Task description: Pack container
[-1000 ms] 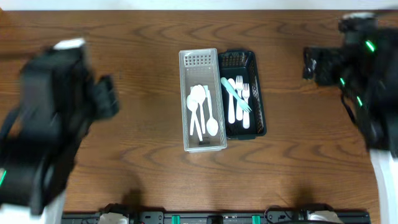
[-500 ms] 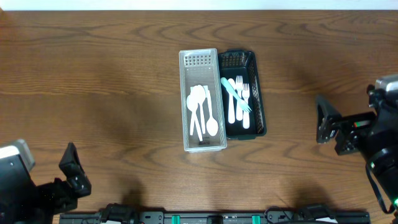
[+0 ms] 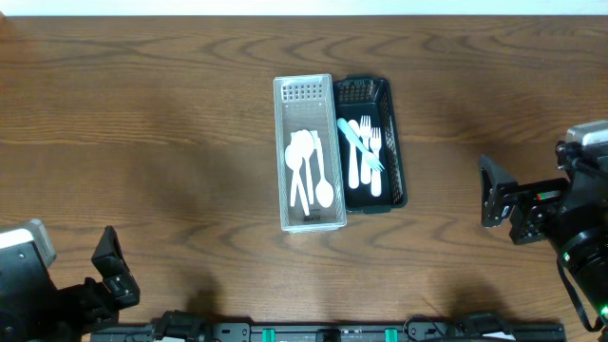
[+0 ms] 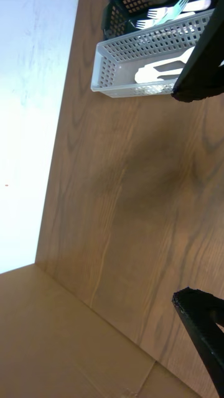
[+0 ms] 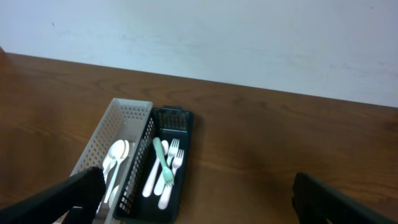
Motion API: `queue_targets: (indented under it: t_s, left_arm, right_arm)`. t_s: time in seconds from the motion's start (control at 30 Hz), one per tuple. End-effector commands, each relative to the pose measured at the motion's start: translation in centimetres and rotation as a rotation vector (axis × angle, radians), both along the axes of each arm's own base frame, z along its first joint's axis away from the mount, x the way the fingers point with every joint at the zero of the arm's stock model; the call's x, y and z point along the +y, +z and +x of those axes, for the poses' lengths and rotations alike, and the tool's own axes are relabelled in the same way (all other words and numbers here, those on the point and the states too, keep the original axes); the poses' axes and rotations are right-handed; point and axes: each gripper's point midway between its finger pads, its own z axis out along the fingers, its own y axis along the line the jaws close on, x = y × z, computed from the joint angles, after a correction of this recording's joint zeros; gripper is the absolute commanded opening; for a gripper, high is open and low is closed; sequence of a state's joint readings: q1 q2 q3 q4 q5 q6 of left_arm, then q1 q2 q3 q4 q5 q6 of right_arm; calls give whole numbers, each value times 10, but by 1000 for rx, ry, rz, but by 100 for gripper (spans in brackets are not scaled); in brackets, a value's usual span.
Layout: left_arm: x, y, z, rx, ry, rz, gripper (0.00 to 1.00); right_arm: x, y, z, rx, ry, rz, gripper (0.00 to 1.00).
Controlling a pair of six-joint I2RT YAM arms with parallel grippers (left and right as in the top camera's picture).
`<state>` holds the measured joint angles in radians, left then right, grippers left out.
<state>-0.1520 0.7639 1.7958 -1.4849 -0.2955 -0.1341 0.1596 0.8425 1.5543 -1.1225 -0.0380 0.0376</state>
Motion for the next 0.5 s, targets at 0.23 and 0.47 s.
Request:
queue_targets:
  t_s: [0.23,0.47]
  left_arm:
    - [3,2,-1,-5,15,7,98]
    - [3,2,-1,-5,15,7,98]
  right_arm:
    - [3,1,-1,1,10,18,99]
    - [1,-22,-12,105,7,-1,99]
